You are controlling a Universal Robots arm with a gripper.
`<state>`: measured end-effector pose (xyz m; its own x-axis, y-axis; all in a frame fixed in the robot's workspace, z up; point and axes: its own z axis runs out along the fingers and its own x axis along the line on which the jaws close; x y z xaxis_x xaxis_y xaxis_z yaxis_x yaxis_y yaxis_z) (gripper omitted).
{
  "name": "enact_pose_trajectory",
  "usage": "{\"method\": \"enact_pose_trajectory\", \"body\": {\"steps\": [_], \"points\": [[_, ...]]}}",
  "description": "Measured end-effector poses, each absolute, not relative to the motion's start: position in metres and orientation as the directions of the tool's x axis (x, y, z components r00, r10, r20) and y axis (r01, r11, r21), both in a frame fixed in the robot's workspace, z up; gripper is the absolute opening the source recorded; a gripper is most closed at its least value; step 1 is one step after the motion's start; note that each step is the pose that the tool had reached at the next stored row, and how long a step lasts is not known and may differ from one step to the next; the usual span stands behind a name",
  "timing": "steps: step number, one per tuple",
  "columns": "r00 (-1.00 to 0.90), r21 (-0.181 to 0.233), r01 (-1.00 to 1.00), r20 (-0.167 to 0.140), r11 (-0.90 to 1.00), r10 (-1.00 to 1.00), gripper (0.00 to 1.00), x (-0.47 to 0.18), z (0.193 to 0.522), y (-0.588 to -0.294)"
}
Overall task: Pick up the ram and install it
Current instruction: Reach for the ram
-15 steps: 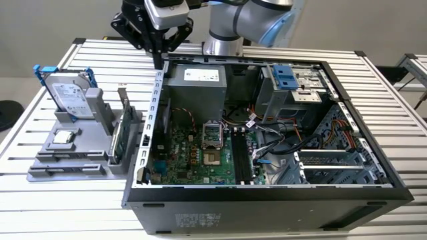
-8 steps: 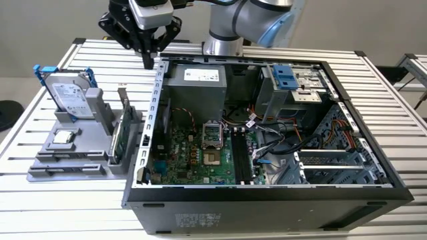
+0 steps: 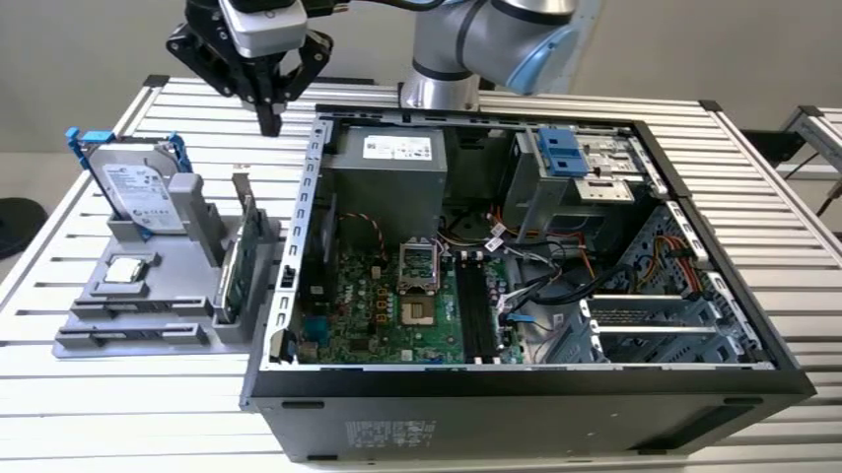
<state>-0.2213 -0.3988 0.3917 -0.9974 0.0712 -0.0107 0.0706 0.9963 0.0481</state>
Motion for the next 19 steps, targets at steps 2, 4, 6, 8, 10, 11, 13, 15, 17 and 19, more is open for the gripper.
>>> {"method": "enact_pose_trajectory", "body": {"steps": [2,4,6,8,10,11,13,15,17,19], "points": [[-0.997,0.048,0.071,-0.01,0.996,0.071,0.0,-0.227,0.392,-0.399],[-0.997,0.048,0.071,-0.009,0.996,0.071,0.0,-0.233,0.392,-0.399],[-0.997,0.048,0.071,-0.008,0.996,0.071,0.0,-0.238,0.392,-0.399],[-0.997,0.048,0.071,-0.007,0.996,0.071,0.0,-0.244,0.392,-0.399],[-0.997,0.048,0.071,-0.006,0.996,0.071,0.0,-0.25,0.391,-0.399],[-0.997,0.048,0.071,-0.005,0.996,0.071,0.0,-0.253,0.391,-0.399],[-0.997,0.048,0.071,-0.004,0.996,0.071,0.0,-0.258,0.391,-0.399],[-0.997,0.048,0.071,-0.003,0.996,0.071,0.0,-0.264,0.391,-0.399],[-0.997,0.048,0.071,-0.002,0.996,0.071,0.0,-0.27,0.391,-0.399],[-0.997,0.047,0.071,0.0,0.996,0.071,0.0,-0.276,0.391,-0.399]]}}
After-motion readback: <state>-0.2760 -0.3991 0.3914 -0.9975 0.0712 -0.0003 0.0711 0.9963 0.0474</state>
